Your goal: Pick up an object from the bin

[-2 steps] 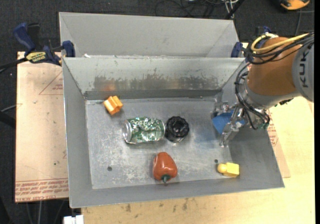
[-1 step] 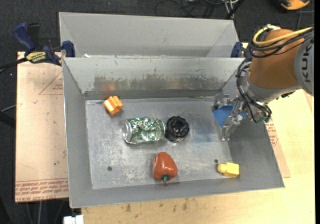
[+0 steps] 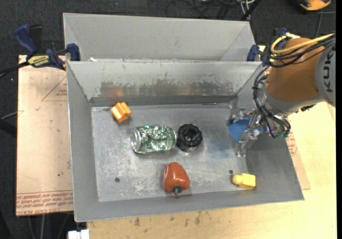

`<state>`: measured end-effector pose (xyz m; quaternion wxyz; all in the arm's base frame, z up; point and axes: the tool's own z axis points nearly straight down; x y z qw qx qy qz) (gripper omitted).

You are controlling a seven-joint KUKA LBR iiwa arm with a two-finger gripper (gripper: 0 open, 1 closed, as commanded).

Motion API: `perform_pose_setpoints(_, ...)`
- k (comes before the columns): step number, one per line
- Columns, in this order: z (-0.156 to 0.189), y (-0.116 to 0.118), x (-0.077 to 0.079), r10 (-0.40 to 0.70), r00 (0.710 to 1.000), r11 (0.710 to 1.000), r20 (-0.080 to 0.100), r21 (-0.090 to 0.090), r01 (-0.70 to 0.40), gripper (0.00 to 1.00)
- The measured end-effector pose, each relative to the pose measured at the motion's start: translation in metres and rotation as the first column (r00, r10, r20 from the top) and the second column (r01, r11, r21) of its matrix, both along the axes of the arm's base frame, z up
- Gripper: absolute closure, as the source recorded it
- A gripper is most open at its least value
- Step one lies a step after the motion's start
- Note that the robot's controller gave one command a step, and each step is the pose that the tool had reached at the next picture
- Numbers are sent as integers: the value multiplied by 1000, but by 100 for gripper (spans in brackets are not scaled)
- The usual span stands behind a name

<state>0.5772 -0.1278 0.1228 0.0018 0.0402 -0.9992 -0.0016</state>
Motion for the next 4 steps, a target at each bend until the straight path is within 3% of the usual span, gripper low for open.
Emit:
perform_pose_setpoints(1,62,4,11,11,1000,1000,2,-1,-11,100)
perform_pose_setpoints(2,75,5,8,21,1000,1000,15,-4,-21,100)
perform_pose_setpoints(3,74,7,8,38,999,999,1,-1,-38,100)
perform_pose_setpoints(4,126,-3,-3,88,996,996,0,0,-88,100)
